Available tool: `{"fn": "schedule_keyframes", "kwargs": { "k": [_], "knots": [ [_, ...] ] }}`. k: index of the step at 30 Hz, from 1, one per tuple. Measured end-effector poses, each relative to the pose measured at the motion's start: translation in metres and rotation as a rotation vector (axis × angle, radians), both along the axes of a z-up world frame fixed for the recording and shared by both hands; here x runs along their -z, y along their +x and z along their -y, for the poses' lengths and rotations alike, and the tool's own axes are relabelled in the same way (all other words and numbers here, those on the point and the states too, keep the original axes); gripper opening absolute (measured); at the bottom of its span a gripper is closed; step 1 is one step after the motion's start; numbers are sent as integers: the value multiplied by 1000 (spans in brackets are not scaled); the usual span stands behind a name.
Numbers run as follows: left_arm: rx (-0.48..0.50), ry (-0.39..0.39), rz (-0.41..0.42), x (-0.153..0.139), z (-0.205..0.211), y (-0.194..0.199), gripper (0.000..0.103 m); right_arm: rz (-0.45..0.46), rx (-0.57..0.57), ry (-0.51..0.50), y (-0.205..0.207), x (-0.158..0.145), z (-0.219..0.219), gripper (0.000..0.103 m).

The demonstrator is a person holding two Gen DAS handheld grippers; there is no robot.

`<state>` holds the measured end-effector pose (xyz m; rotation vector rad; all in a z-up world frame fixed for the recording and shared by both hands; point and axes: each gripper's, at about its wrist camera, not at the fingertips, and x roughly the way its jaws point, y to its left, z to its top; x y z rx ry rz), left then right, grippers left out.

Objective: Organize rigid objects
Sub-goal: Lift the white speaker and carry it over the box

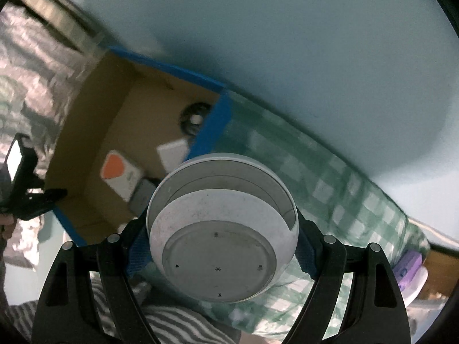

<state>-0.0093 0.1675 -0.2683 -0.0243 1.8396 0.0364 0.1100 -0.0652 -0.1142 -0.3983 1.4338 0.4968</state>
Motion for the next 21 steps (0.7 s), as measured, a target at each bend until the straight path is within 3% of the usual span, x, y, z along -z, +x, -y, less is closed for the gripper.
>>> {"fn": "schedule_keyframes", "kwargs": {
  "k": [11, 21],
  "knots": [
    [-9, -9, 5, -1, 0, 0, 9, -19, -161, 2, -25, 7, -70, 82],
    [-10, -11, 7, -2, -1, 0, 9, -66, -258, -18, -44, 44, -103, 82]
  ]
}}
